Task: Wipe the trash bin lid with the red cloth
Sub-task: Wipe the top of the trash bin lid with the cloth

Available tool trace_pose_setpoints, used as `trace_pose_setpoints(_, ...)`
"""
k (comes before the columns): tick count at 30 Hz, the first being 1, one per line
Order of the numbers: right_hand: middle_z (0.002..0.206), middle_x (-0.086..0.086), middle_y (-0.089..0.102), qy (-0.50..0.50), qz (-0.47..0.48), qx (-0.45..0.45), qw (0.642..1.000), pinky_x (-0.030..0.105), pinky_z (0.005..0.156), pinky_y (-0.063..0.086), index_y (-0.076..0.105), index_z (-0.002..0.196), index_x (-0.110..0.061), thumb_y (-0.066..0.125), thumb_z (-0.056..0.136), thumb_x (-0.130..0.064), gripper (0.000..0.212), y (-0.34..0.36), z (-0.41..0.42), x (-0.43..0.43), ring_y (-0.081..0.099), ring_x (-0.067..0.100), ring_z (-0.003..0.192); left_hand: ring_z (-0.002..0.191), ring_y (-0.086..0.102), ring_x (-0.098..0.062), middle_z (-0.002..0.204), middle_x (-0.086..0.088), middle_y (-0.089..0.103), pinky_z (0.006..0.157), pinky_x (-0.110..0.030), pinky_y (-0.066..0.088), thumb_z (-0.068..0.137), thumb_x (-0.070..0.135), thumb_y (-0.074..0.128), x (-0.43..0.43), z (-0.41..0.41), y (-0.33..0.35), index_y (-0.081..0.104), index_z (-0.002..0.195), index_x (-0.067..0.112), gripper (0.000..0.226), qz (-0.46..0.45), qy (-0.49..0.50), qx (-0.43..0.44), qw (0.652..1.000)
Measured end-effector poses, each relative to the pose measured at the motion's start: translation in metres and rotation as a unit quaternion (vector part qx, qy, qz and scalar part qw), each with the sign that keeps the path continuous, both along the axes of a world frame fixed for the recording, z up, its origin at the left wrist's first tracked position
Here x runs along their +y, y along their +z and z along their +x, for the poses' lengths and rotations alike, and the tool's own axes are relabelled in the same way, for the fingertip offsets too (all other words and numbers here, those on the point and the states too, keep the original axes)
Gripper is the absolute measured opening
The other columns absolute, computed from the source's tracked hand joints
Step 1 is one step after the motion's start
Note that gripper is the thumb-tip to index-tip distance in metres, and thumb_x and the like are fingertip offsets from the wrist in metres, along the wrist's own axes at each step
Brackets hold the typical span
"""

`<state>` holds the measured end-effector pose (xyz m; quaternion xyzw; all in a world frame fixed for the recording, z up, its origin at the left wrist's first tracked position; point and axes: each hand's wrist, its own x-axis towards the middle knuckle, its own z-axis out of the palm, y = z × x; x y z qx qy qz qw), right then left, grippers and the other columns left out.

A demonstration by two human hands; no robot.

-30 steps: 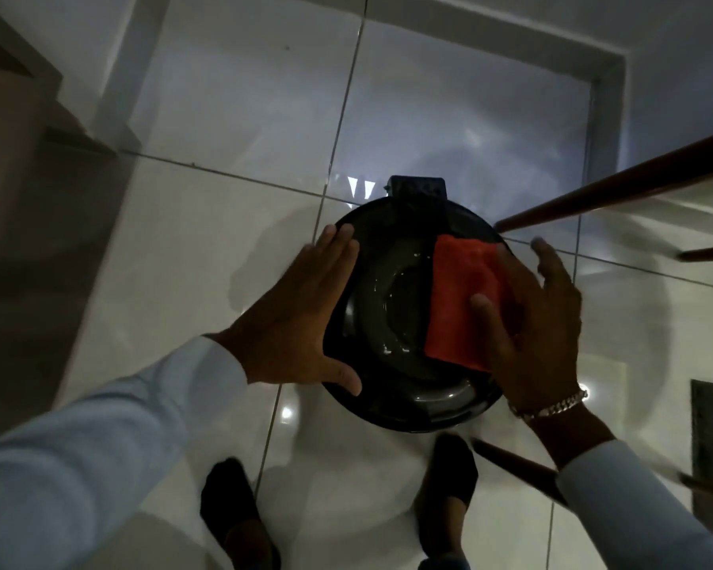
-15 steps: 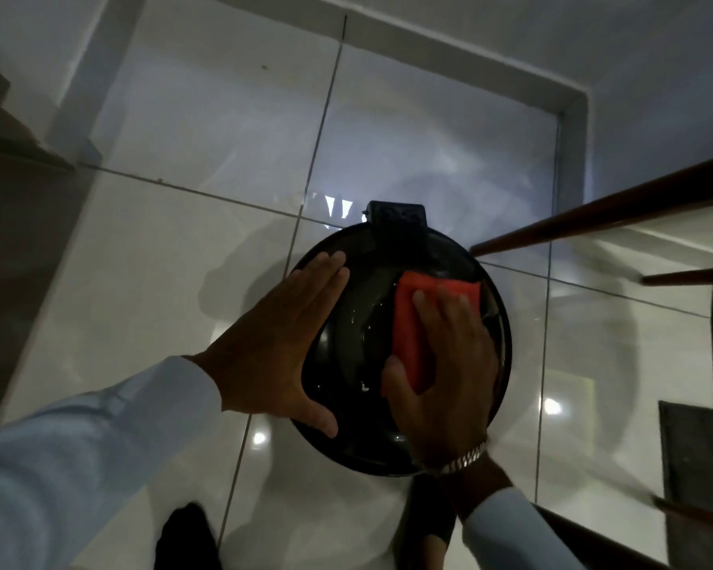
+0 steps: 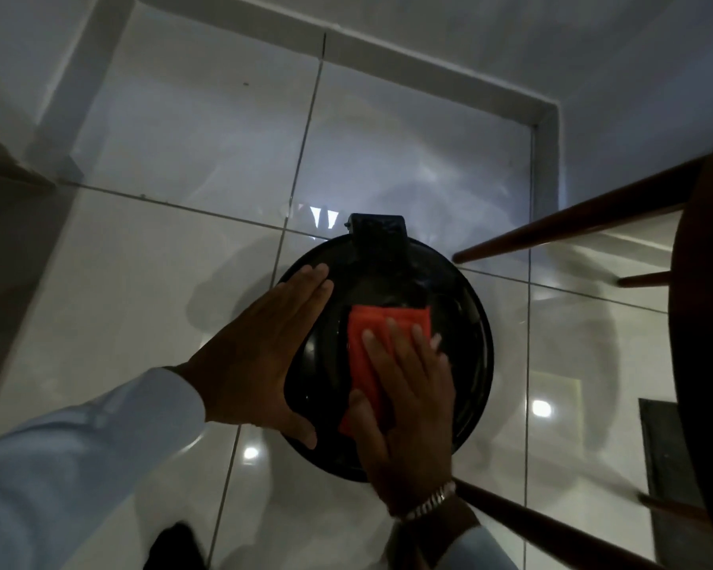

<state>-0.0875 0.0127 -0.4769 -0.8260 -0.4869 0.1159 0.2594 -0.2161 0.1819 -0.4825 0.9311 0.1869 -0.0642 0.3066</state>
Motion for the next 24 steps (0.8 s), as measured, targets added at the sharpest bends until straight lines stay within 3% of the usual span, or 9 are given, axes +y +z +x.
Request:
trace_pose_setpoints(6, 0.15, 0.002, 0.044, -0.127, 0.039, 0.042, 0.99, 0.063, 0.111, 0.028, 0.044, 0.139, -0.028, 0.041, 0.087, -0.039, 0.053, 0.006, 0.024, 0.039, 0.031, 0.027, 0.144, 0.149, -0.021, -0.012, 0.162, 0.005, -0.024, 0.117, -0.033, -0.002, 0.042, 0.091, 0.063, 0.0, 0.0, -0.001, -0.017, 0.153, 0.018, 0.154, 0.004, 0.0, 0.0, 1.0)
trace_pose_setpoints(9, 0.153, 0.0, 0.04, -0.04, -0.002, -0.005, 0.999, 0.059, 0.116, 0.022, 0.045, 0.14, -0.028, 0.044, 0.089, -0.04, 0.053, 0.007, 0.009, 0.053, 0.024, 0.025, 0.147, 0.149, -0.019, -0.013, 0.163, 0.002, -0.021, 0.118, -0.034, -0.001, 0.042, 0.088, 0.067, 0.0, 0.001, -0.001, -0.017, 0.153, 0.017, 0.156, -0.006, 0.003, -0.006, 1.0)
trace_pose_setpoints(12, 0.157, -0.002, 0.032, 0.057, -0.027, -0.032, 0.997, 0.057, 0.118, 0.015, 0.037, 0.143, -0.034, 0.047, 0.087, -0.044, 0.057, 0.003, -0.006, 0.014, 0.017, 0.023, 0.15, 0.151, -0.014, -0.016, 0.164, -0.002, -0.015, 0.12, -0.036, 0.003, 0.043, 0.086, 0.071, 0.001, 0.001, -0.002, -0.011, 0.154, 0.013, 0.156, -0.004, -0.003, -0.004, 1.0)
trace_pose_setpoints(16, 0.157, -0.002, 0.027, -0.012, -0.027, -0.006, 1.0, 0.066, 0.115, 0.018, 0.03, 0.144, -0.036, 0.046, 0.086, -0.041, 0.06, 0.004, 0.021, -0.016, 0.019, 0.027, 0.149, 0.15, -0.018, -0.016, 0.164, 0.0, -0.02, 0.118, -0.037, 0.0, 0.043, 0.089, 0.066, 0.0, 0.0, -0.002, -0.013, 0.154, 0.014, 0.155, 0.007, -0.003, 0.005, 1.0)
trace_pose_setpoints(19, 0.151, 0.005, 0.04, -0.103, -0.006, 0.005, 0.995, 0.065, 0.11, 0.029, 0.041, 0.139, -0.024, 0.049, 0.086, -0.045, 0.058, 0.006, 0.045, 0.026, 0.032, 0.034, 0.142, 0.15, -0.018, -0.016, 0.163, 0.001, -0.02, 0.117, -0.037, 0.0, 0.043, 0.09, 0.064, -0.001, 0.002, -0.004, -0.014, 0.154, 0.015, 0.155, 0.008, -0.001, -0.001, 1.0)
trace_pose_setpoints(21, 0.148, 0.004, 0.045, -0.082, -0.015, -0.017, 0.996, 0.061, 0.112, 0.028, 0.046, 0.137, -0.025, 0.054, 0.084, -0.049, 0.058, 0.006, 0.041, 0.051, 0.034, 0.03, 0.141, 0.15, -0.018, -0.015, 0.163, 0.002, -0.02, 0.117, -0.037, 0.001, 0.043, 0.092, 0.063, -0.001, 0.001, -0.006, -0.014, 0.154, 0.015, 0.155, 0.011, 0.002, -0.007, 1.0)
trace_pose_setpoints(24, 0.155, -0.003, 0.036, 0.035, -0.033, -0.043, 0.998, 0.052, 0.118, 0.016, 0.04, 0.142, -0.031, 0.052, 0.087, -0.052, 0.06, 0.005, 0.013, 0.037, 0.022, 0.025, 0.148, 0.151, -0.013, -0.016, 0.164, 0.001, -0.016, 0.118, -0.038, 0.005, 0.041, 0.093, 0.062, -0.001, 0.001, -0.007, -0.01, 0.154, 0.014, 0.156, 0.013, 0.006, -0.014, 1.0)
